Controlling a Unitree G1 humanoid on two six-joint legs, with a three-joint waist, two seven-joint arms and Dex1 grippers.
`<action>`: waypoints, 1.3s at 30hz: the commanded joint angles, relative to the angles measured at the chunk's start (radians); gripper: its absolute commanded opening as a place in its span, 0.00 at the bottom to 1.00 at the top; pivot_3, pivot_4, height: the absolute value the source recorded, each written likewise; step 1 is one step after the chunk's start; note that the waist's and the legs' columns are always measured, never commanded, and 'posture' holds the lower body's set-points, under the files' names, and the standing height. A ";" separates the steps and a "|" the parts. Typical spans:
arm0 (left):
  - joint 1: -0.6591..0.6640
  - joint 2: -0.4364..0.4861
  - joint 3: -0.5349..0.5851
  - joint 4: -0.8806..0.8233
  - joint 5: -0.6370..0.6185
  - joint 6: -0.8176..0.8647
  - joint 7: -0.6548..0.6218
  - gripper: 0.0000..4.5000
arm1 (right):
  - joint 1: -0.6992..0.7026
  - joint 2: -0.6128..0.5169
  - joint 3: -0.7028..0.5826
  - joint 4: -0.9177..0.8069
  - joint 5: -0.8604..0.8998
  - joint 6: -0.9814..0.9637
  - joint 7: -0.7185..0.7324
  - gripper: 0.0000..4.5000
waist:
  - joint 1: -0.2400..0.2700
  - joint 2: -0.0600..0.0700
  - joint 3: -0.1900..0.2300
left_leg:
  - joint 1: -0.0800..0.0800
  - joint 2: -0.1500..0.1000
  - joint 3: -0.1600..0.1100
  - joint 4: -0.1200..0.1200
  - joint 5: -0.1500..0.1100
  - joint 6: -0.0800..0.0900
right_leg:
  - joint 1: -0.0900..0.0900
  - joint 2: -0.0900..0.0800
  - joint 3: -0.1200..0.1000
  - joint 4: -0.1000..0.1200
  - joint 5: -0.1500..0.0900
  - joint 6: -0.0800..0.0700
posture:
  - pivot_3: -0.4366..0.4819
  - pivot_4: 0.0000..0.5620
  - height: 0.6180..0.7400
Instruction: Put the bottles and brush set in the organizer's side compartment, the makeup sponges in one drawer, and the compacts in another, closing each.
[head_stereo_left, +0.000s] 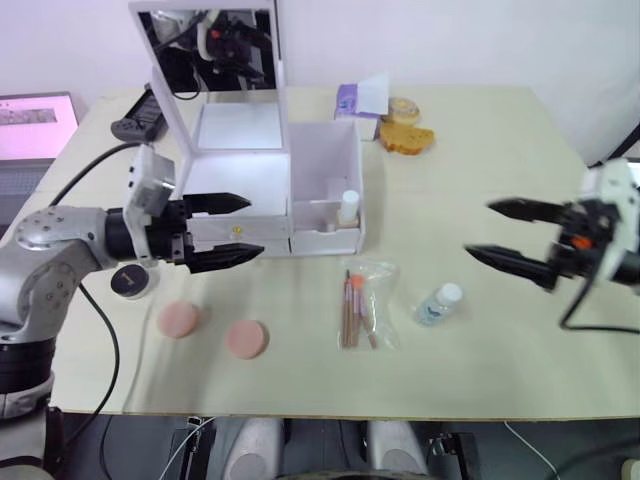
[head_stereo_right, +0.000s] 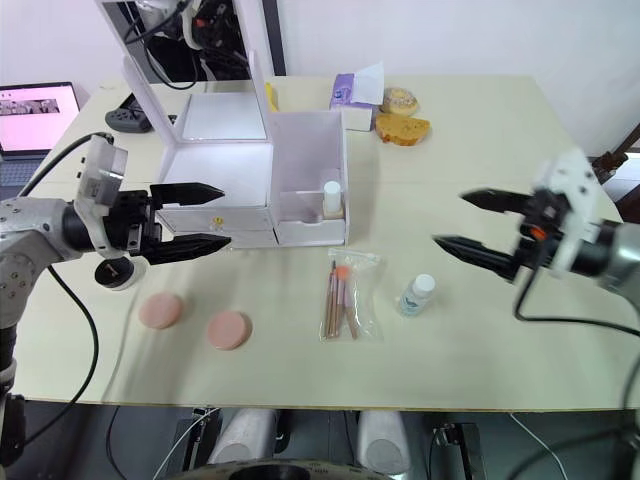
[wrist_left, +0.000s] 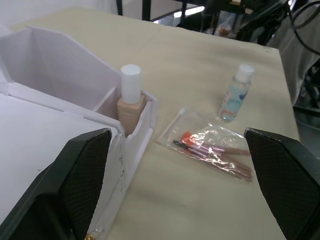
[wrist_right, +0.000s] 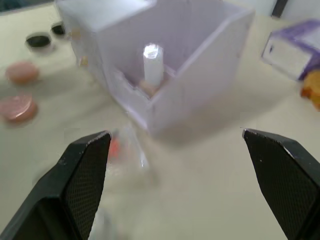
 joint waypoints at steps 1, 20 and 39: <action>0.051 0.093 0.141 0.123 -0.007 -0.010 -0.086 1.00 | 0.049 -0.013 -0.115 0.185 -0.046 -0.167 0.082 0.99 | -0.007 0.001 0.000 | 0.000 0.000 0.000 0.000 0.000 0.000 | 0.000 0.000 0.000 0.000 0.000 0.000 | 0.48 0.27 1.00; 0.247 0.335 0.435 1.122 0.254 -0.529 -0.303 1.00 | -0.169 -0.039 0.028 0.784 -0.146 -0.532 0.159 0.99 | -0.027 0.002 0.001 | 0.006 0.017 0.008 -0.003 0.000 0.000 | -0.002 0.015 0.004 -0.001 0.004 -0.009 | 0.48 0.27 1.00; 0.302 0.211 0.403 0.534 0.102 -0.225 -0.319 1.00 | -0.131 -0.015 0.129 0.347 0.013 -0.210 0.143 0.99 | -0.027 0.003 0.001 | 0.006 0.017 0.008 -0.003 0.000 0.000 | -0.002 0.015 0.006 0.000 0.004 -0.009 | 0.48 0.27 1.00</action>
